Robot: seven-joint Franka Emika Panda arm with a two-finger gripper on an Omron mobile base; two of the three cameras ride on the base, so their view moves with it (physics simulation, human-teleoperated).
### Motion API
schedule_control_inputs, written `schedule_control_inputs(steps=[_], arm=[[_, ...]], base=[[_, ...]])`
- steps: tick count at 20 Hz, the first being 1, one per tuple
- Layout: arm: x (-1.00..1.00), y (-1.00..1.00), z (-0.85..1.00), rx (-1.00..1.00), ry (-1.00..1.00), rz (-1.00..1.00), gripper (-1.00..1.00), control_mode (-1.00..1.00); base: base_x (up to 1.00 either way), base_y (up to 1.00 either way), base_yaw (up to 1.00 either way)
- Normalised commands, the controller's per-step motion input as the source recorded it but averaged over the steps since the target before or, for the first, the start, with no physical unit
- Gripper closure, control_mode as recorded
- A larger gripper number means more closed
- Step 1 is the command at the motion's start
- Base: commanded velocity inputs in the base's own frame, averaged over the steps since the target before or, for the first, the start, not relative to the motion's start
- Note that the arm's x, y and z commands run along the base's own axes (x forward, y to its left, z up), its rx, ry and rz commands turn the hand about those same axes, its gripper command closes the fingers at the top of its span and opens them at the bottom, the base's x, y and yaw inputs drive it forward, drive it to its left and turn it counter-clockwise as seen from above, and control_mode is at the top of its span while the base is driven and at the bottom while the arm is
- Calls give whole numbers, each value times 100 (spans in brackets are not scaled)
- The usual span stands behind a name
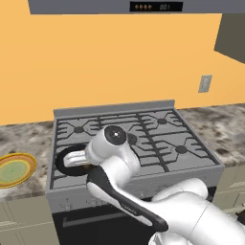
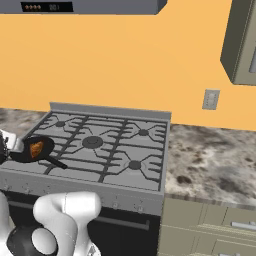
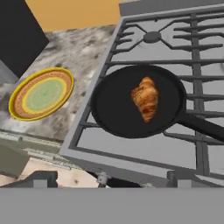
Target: Pick the croissant and place it on the pan. Then turn on the stove to warm the croissant.
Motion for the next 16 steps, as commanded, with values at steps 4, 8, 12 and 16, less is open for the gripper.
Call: schedule_control_inputs(steps=[4,8,12,16], arm=[[-25,5,1,-11,0,-34,-100,-100],[-12,14,0,-4,0,-29,-100,-100],[-15,26,0,-2,-1,-18,-100,-100],[-18,14,-1,0,-4,-16,-100,-100]], base=[[0,0,0],[0,0,0],[0,0,0],[0,0,0]])
